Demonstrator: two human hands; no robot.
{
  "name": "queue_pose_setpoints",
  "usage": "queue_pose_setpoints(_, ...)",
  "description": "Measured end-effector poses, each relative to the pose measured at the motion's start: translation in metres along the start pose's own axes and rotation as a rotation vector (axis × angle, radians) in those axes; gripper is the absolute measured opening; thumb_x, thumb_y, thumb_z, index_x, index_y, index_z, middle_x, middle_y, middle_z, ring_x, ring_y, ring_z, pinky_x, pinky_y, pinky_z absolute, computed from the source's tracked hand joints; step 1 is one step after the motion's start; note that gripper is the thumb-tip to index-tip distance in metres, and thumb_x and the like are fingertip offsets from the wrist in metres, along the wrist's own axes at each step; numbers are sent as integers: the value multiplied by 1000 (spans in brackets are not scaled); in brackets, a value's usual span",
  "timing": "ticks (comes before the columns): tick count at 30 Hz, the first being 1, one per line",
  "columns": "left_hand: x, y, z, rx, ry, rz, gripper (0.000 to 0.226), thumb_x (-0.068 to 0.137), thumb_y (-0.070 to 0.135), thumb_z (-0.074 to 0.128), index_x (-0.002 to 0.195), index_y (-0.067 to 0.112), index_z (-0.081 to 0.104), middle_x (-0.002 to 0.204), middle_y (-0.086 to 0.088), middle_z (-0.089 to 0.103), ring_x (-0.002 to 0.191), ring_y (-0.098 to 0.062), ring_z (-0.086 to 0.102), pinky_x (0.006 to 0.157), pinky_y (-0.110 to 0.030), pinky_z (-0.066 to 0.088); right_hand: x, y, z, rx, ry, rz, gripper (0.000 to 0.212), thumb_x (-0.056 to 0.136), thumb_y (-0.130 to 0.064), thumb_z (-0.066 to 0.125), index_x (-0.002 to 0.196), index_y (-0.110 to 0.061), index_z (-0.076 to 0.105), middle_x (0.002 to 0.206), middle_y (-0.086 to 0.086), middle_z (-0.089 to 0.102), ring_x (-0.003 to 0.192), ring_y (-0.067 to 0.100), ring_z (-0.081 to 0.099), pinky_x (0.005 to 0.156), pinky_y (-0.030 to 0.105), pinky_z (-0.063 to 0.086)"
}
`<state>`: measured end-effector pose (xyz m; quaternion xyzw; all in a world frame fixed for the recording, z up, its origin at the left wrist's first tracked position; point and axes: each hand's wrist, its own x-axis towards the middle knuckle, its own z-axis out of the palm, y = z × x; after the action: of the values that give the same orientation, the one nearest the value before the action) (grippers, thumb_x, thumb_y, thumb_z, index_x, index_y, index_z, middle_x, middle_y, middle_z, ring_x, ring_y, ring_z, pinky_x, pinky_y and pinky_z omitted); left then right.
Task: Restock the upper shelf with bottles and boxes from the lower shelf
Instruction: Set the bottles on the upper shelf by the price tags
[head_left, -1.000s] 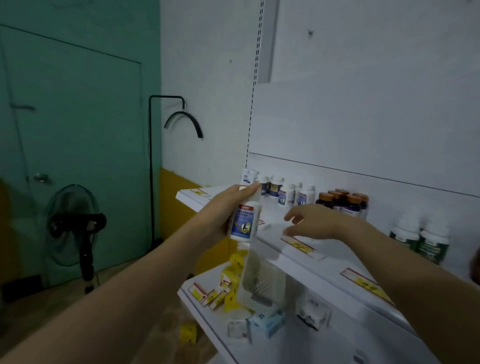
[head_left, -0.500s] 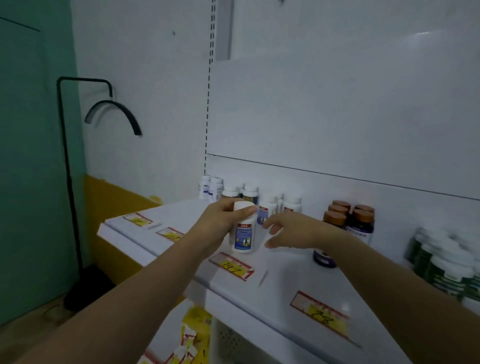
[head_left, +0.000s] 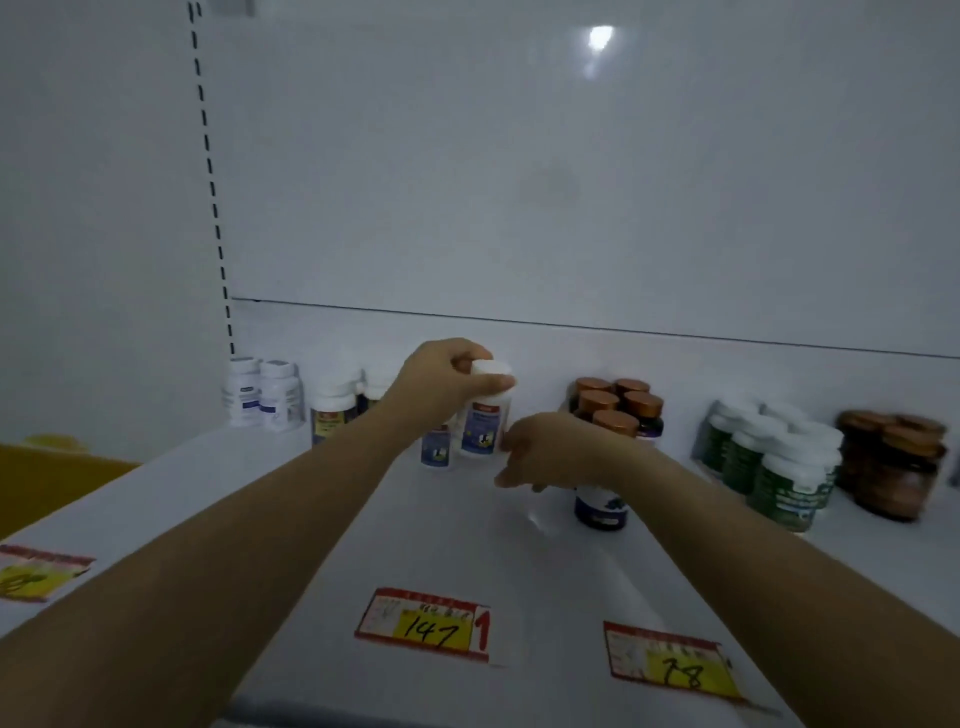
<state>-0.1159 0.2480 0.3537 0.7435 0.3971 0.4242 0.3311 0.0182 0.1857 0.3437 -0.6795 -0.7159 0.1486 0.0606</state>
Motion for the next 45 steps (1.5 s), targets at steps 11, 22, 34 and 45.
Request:
queue_pose_setpoints(11, 33, -21, 23, 561, -63, 61, 42, 79, 55, 64, 113, 31, 63, 112, -4, 61, 121, -27, 31, 89, -33, 30, -6, -1, 12, -123, 1, 210, 44, 91, -32, 58, 124, -4, 59, 117, 11, 66, 103, 23, 64, 99, 35, 48)
queue_pose_setpoints(22, 31, -27, 25, 591, 1, 58, 39, 79, 47, 67, 111, 25, 62, 111, -4, 60, 120, -29, 31, 89, -35, 31, 2, -5, 17, -183, 10, 222, 43, 91, -32, 57, 126, -5, 58, 120, 11, 65, 107, 23, 62, 100, 35, 48)
queue_pose_setpoints(34, -14, -16, -15, 671, -6, 162, 31, 78, 29, 67, 104, 15, 58, 113, -7, 55, 113, -29, 43, 88, -33, 36, -24, -29, 8, -253, 52, 219, 48, 92, -31, 57, 132, -5, 52, 128, 12, 59, 110, 24, 59, 101, 34, 46)
queue_pose_setpoints(45, -116, 5, -44, 862, -305, -96, 52, 83, 41, 66, 124, 13, 53, 126, -8, 57, 112, -25, 54, 96, -39, 47, -116, -44, 8, -337, 100, 180, 50, 92, -32, 56, 136, -9, 48, 133, 10, 55, 121, 24, 51, 99, 30, 40)
